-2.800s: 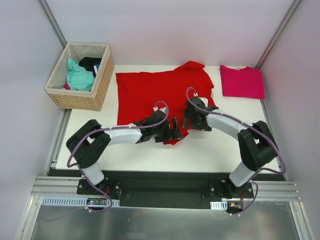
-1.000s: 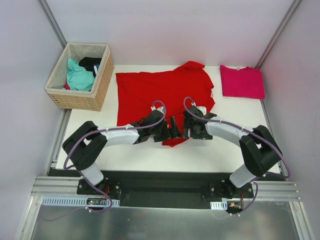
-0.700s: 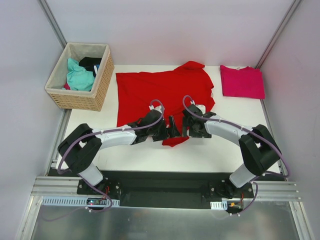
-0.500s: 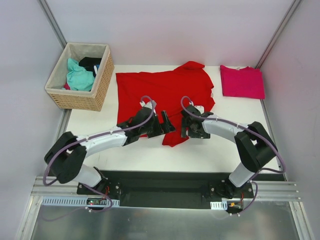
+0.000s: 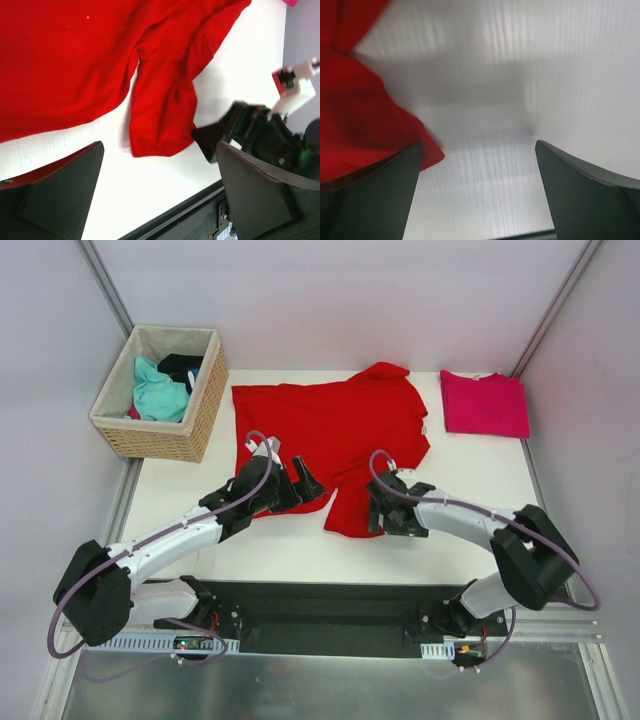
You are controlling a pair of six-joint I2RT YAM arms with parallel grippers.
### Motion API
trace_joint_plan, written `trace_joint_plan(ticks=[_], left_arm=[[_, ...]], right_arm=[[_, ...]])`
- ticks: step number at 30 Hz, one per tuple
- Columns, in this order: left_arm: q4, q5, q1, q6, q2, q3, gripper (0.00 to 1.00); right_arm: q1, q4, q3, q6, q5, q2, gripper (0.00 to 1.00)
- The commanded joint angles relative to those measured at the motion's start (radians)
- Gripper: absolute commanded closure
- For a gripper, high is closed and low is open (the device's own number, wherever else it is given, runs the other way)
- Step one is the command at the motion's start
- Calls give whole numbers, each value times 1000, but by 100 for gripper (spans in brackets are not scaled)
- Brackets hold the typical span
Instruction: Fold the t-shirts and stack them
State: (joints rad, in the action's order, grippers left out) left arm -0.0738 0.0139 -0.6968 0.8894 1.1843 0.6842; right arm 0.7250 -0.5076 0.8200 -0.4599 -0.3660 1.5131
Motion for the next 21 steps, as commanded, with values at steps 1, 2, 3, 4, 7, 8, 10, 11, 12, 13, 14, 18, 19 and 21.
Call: trace_joint_plan(ticks=[1, 2, 3, 4, 7, 8, 10, 11, 12, 13, 14, 18, 19, 21], left_arm=[[29, -42, 16, -24, -67, -26, 5], [32, -49, 17, -26, -75, -31, 5], [32, -51, 20, -26, -84, -40, 4], [35, -55, 20, -27, -98, -46, 4], [48, -69, 25, -23, -130, -67, 4], [48, -71, 26, -23, -140, -72, 4], [60, -74, 28, -20, -166, -81, 4], [62, -74, 28, -23, -173, -84, 4], [69, -77, 28, -23, -181, -86, 4], [69, -78, 28, -23, -196, -87, 4], [69, -78, 28, -24, -202, -90, 4], [98, -92, 28, -24, -233, -100, 4], [100, -92, 28, -26, -232, -101, 4], [101, -91, 29, -27, -227, -100, 4]], right_arm=[[42, -257, -110, -98, -65, -144, 0], [60, -284, -120, -135, -76, -172, 0], [70, -310, -140, -150, -88, -206, 0], [77, -359, -147, -169, -100, -261, 0], [103, -445, -171, -223, -120, -367, 0], [108, -466, -173, -244, -123, -388, 0], [116, -525, -177, -266, -123, -453, 0], [129, -546, -174, -282, -125, -473, 0], [139, -577, -171, -298, -123, -497, 0], [149, -598, -157, -319, -131, -517, 0], [165, -621, -148, -338, -143, -554, 0], [172, -660, -107, -323, -214, -577, 0], [172, -660, -76, -316, -227, -564, 0], [172, -637, -45, -283, -269, -501, 0]])
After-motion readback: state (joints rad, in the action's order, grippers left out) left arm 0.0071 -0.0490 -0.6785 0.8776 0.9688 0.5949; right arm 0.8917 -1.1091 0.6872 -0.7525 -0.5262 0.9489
